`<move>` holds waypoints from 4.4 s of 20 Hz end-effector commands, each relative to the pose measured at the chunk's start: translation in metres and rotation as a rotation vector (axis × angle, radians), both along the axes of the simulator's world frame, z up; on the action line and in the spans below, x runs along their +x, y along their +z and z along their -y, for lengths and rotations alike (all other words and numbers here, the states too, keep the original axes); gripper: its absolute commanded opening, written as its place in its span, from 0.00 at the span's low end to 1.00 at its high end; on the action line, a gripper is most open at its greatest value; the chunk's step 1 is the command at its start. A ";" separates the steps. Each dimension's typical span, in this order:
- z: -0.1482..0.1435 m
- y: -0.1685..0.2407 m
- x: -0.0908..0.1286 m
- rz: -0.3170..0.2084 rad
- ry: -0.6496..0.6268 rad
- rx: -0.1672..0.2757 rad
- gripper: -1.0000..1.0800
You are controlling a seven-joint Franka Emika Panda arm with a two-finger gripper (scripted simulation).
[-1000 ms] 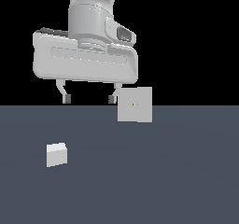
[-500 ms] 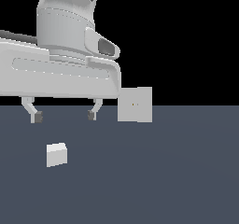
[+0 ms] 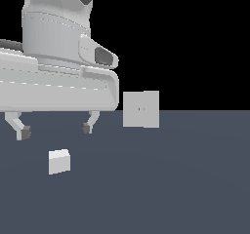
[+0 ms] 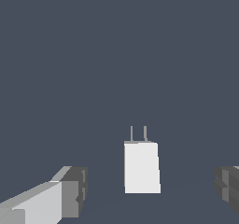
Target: Plug the charger into the wall socket.
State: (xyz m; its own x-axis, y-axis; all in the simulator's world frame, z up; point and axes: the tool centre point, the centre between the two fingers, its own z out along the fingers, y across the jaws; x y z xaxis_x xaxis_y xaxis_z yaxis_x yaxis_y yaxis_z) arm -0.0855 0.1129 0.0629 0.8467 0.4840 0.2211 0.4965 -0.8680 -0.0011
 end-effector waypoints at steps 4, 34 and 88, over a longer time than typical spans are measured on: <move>0.000 -0.002 0.000 0.000 0.000 0.000 0.96; 0.001 -0.050 0.000 0.002 -0.002 -0.001 0.00; 0.156 0.037 0.111 0.002 -0.598 -0.001 0.00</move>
